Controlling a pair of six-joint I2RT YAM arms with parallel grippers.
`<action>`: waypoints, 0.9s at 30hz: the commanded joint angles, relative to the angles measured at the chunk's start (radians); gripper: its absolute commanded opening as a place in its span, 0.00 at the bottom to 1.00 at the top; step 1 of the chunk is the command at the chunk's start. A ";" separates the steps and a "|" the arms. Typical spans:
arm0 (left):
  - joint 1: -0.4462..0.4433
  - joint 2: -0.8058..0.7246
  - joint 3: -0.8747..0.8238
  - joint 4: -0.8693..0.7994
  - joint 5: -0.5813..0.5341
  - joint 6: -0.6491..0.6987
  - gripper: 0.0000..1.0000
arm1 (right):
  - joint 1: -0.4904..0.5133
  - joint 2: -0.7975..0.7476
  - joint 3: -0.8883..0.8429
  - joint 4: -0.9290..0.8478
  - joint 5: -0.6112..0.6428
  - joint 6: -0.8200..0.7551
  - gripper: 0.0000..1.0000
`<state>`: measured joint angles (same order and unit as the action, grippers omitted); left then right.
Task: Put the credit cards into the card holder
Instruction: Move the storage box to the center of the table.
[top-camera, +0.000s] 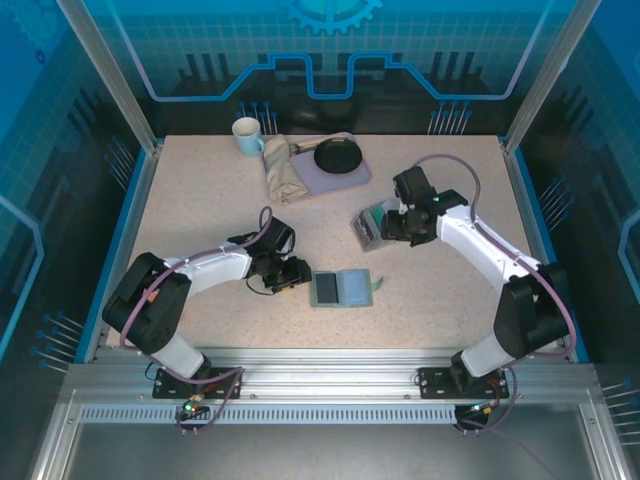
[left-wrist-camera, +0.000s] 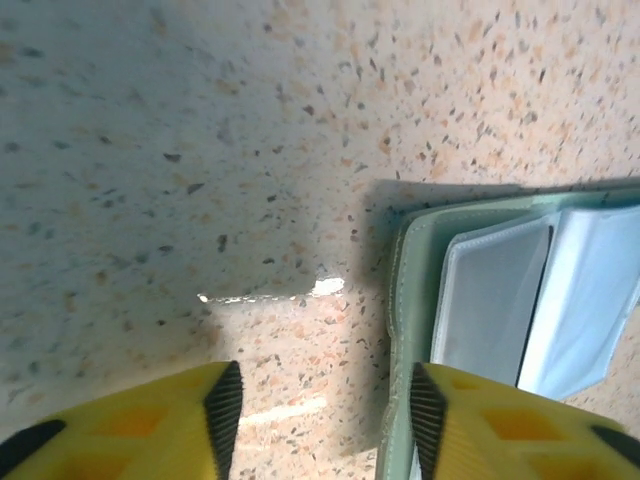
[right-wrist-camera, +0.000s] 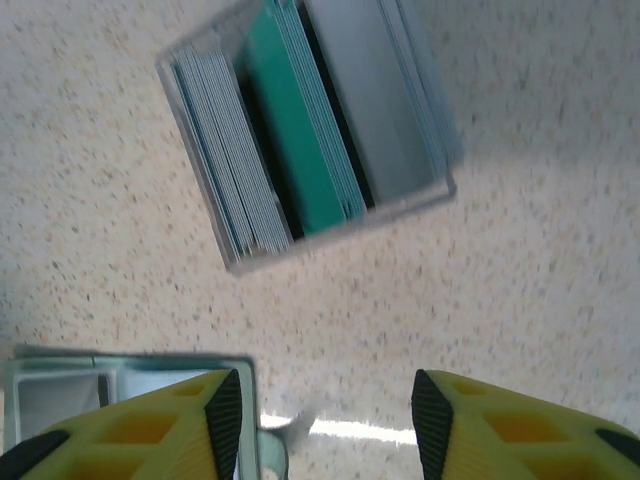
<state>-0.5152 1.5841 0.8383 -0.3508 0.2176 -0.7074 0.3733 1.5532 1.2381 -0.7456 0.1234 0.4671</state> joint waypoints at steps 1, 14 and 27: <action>0.003 -0.047 0.049 -0.087 -0.068 0.002 0.54 | -0.013 0.107 0.090 -0.057 0.000 -0.098 0.49; 0.007 0.120 0.278 0.003 0.086 -0.066 0.62 | -0.007 0.389 0.352 -0.122 0.120 -0.204 0.33; 0.013 0.443 0.594 0.019 0.179 -0.172 0.62 | 0.008 0.517 0.434 -0.136 0.141 -0.279 0.31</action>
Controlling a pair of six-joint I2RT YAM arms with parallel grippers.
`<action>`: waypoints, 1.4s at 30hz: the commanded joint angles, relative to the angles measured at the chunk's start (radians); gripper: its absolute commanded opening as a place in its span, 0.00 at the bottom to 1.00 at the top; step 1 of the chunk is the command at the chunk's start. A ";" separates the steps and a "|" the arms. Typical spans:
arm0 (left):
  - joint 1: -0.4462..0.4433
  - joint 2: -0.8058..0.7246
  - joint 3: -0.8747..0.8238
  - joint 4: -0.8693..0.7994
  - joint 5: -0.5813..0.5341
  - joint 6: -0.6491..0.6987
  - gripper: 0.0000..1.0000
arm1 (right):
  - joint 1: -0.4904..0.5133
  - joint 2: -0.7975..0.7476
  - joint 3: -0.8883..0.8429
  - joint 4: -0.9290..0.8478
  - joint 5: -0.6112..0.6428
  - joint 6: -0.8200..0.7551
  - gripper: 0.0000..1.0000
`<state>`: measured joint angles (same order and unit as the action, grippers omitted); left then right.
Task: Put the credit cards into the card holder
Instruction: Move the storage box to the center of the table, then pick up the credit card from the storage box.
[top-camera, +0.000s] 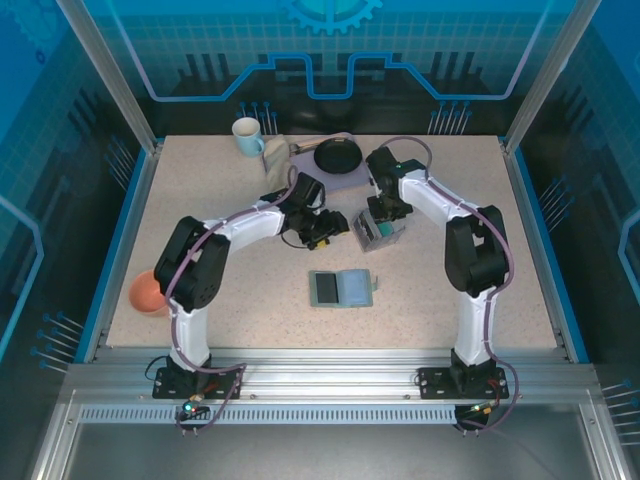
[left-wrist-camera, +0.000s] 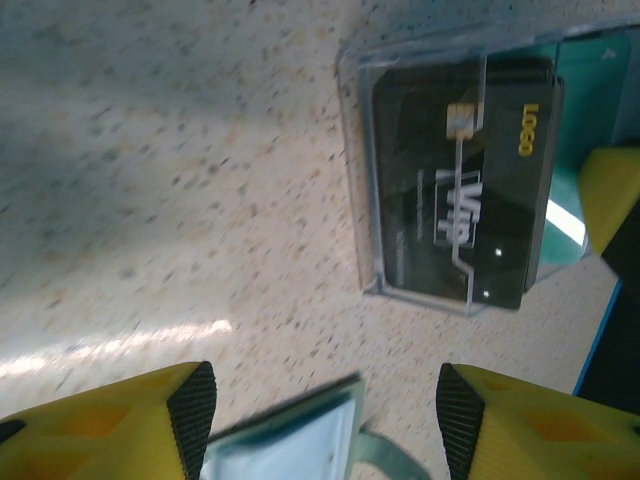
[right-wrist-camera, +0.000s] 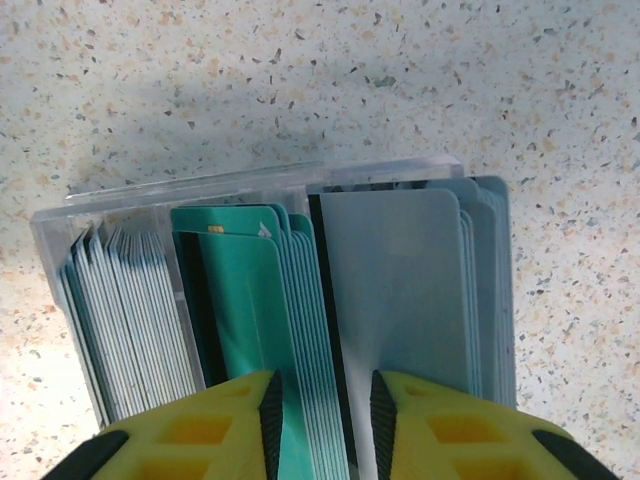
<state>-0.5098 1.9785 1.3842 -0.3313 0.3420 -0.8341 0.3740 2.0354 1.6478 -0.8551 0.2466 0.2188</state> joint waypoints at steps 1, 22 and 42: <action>0.007 0.065 0.062 0.004 0.059 -0.055 0.62 | 0.009 0.042 0.024 -0.029 0.013 -0.035 0.28; 0.056 0.015 -0.040 0.025 0.040 -0.060 0.60 | 0.161 -0.022 -0.002 -0.079 -0.037 0.146 0.25; 0.056 0.083 -0.064 0.114 0.096 -0.105 0.53 | 0.215 0.012 0.069 -0.124 0.093 0.083 0.33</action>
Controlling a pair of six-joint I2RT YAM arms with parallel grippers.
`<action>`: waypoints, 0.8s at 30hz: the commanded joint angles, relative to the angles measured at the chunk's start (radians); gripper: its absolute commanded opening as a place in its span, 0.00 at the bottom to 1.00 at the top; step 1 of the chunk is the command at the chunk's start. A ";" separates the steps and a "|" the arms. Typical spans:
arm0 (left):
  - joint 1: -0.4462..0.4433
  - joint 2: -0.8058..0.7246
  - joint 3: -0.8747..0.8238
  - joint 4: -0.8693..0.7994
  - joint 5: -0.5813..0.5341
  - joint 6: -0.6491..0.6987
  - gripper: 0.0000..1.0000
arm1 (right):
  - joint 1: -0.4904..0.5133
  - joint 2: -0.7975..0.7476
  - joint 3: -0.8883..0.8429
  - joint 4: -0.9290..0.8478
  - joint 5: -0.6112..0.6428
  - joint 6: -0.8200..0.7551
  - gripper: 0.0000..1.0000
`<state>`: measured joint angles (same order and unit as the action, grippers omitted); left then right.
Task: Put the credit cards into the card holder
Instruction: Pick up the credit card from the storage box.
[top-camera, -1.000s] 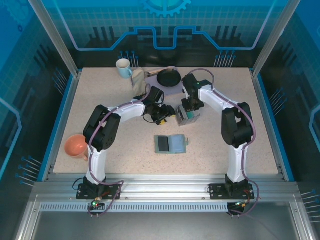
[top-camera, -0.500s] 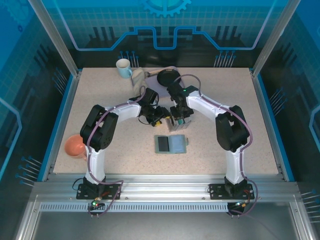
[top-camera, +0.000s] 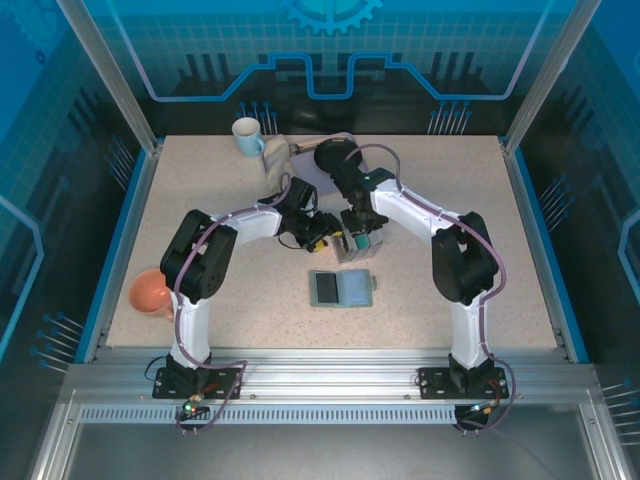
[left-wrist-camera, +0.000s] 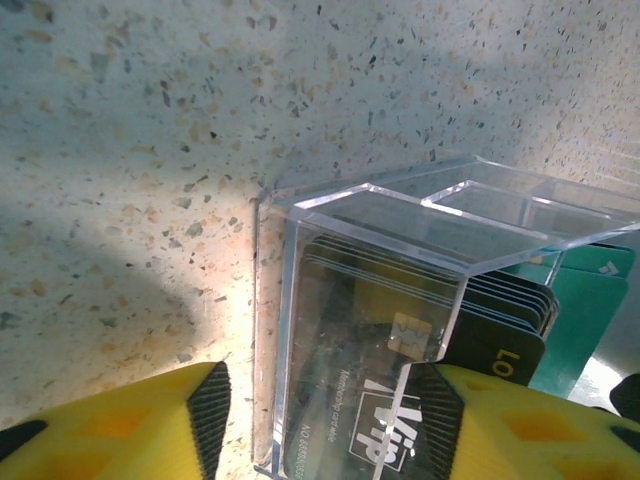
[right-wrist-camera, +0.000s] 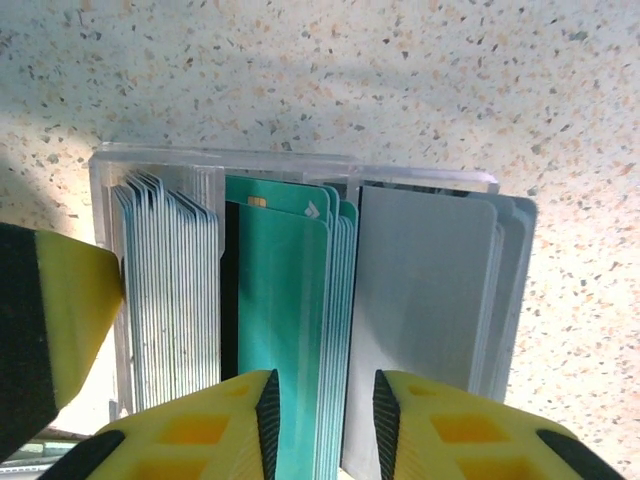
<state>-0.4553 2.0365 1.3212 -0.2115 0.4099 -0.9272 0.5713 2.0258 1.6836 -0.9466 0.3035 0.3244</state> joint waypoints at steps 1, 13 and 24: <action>0.001 0.031 -0.002 -0.011 0.025 -0.011 0.51 | 0.021 0.025 0.034 -0.032 0.044 -0.028 0.33; 0.002 0.037 -0.025 -0.031 0.004 0.003 0.45 | 0.052 0.092 0.044 -0.044 0.113 -0.042 0.32; 0.001 0.034 -0.026 -0.039 -0.006 0.010 0.43 | 0.084 0.092 0.048 -0.070 0.291 -0.036 0.35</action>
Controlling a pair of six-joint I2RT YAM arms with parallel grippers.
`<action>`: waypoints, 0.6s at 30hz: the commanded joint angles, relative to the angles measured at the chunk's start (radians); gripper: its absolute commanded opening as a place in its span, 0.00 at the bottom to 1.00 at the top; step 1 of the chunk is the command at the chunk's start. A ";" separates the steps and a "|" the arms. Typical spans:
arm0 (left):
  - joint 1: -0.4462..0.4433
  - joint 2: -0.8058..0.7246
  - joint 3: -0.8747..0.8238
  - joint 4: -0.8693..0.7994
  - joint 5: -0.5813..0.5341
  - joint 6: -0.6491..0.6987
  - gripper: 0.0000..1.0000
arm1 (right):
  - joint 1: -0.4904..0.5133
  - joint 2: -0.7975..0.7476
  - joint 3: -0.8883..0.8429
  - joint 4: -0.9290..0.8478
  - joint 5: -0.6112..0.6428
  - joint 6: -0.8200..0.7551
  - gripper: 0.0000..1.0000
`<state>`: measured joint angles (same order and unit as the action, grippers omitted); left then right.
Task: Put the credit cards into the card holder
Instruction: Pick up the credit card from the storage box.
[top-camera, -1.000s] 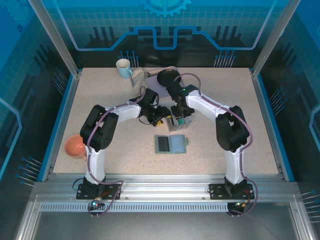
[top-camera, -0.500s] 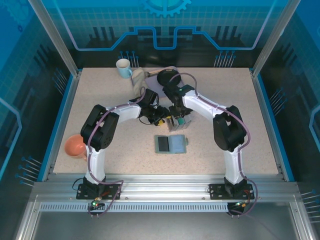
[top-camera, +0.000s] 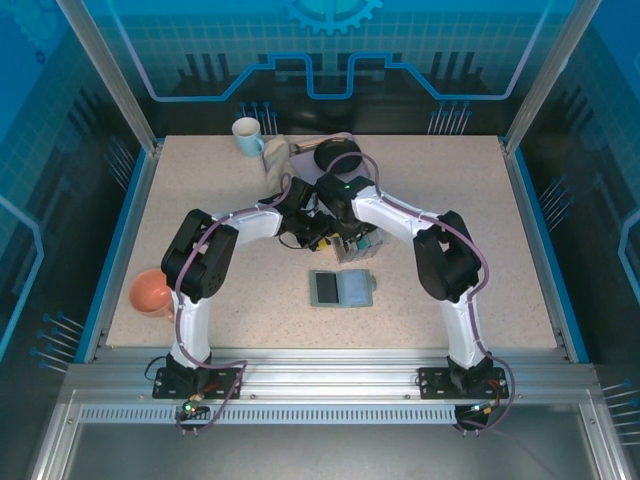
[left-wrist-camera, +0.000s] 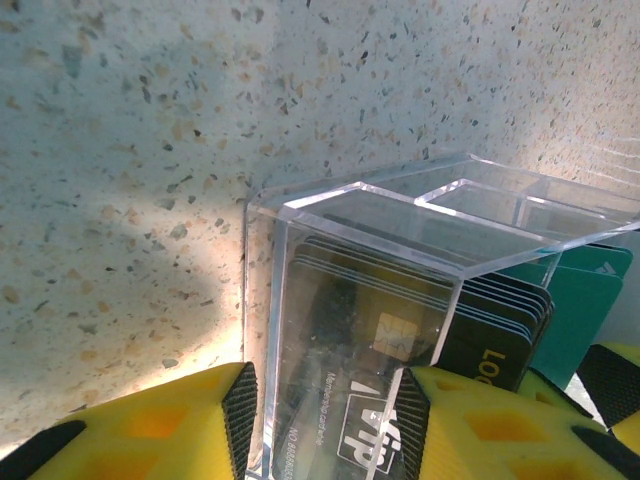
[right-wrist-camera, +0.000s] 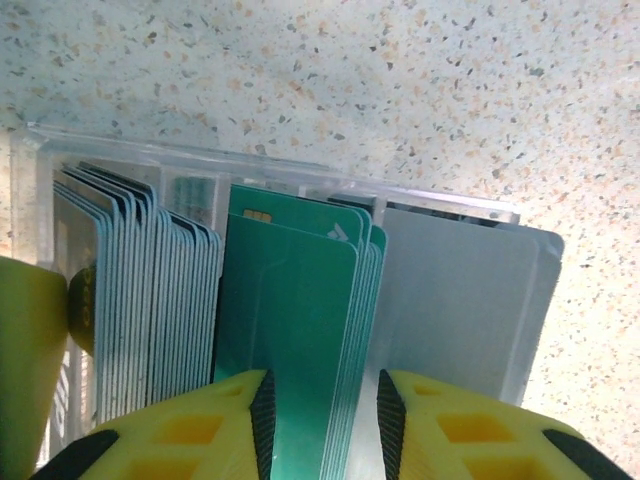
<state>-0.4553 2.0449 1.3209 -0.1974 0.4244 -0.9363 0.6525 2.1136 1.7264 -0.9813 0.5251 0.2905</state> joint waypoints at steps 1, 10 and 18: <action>0.001 0.024 -0.026 -0.053 -0.021 0.019 0.43 | 0.002 0.000 0.007 -0.037 0.070 -0.005 0.35; 0.001 0.024 -0.030 -0.050 -0.021 0.019 0.43 | 0.002 -0.014 0.005 -0.037 0.049 -0.005 0.28; 0.002 0.026 -0.030 -0.049 -0.021 0.018 0.43 | 0.002 -0.021 0.011 -0.046 0.067 -0.005 0.28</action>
<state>-0.4553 2.0449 1.3201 -0.1951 0.4244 -0.9363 0.6544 2.1136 1.7264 -0.9794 0.5438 0.2874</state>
